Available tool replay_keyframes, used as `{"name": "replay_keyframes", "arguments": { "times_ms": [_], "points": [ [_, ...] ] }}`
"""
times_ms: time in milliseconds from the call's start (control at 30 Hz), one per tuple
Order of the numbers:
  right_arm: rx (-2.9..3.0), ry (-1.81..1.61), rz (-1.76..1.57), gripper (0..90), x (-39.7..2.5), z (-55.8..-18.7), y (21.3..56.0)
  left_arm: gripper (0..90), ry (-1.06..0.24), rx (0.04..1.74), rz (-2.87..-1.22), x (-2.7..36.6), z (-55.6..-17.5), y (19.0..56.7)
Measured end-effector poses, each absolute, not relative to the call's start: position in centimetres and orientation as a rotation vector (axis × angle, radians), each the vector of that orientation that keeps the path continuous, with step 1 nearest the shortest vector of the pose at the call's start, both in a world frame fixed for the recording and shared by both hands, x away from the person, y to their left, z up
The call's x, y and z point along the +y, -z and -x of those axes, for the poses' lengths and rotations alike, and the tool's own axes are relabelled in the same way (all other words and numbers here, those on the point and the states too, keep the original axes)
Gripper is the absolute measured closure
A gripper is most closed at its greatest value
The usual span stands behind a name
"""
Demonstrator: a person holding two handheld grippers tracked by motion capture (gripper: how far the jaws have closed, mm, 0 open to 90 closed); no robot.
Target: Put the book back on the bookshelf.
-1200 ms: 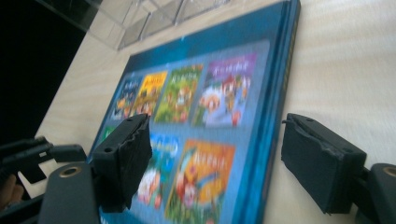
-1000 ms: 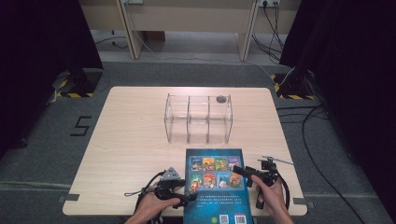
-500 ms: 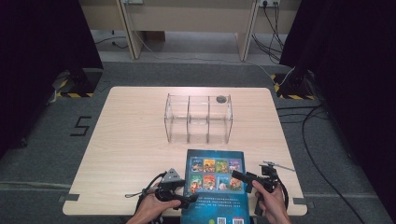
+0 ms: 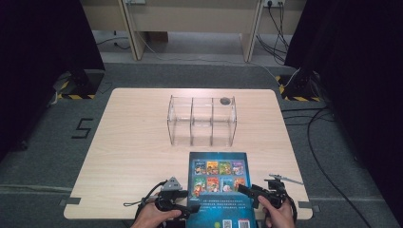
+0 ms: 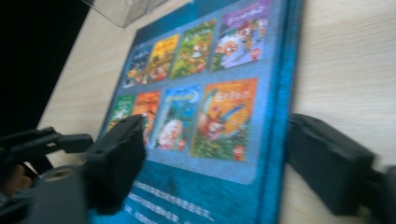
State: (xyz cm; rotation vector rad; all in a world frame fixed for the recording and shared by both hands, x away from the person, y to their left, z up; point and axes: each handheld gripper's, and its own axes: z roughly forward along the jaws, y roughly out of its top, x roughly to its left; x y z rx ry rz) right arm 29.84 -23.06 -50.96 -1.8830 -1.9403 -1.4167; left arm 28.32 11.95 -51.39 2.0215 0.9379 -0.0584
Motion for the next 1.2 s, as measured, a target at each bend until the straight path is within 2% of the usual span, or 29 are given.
{"name": "replay_keyframes", "arguments": {
  "times_ms": [100,167,200,267,400,500,567,1033,1200],
  "points": [
    [-1.88,1.452,1.902,13.9,-23.0,-29.6,51.1,22.6,0.065,0.934,-2.017,12.0,-28.3,51.4],
    [-1.802,1.474,1.884,8.1,-23.0,-29.4,51.3,22.6,0.073,0.933,-2.011,12.0,-28.3,51.5],
    [-1.714,1.486,1.867,10.5,-23.0,-29.3,51.5,23.6,0.104,0.937,-1.988,12.0,-28.3,51.6],
    [-1.63,1.434,1.739,28.1,-22.3,-29.2,52.4,24.0,0.049,0.914,-2.024,11.7,-28.2,51.5],
    [-1.621,1.442,1.735,28.2,-22.3,-29.1,52.5,25.0,0.056,0.918,-2.017,11.9,-28.4,51.5],
    [-1.725,1.418,1.691,35.6,-22.6,-29.3,52.4,24.9,0.062,0.913,-2.021,11.9,-28.5,51.5],
    [-1.875,1.402,1.631,49.9,-22.8,-29.4,52.3,25.0,0.076,0.916,-2.019,12.0,-28.6,51.5],
    [-2.226,1.544,1.363,51.1,-22.3,-29.4,50.6,23.5,0.061,0.915,-2.02,12.6,-28.7,51.5],
    [-2.315,1.681,1.273,55.4,-21.9,-29.2,49.3,19.8,0.04,0.932,-2.02,13.1,-29.0,51.5]
  ]
}}
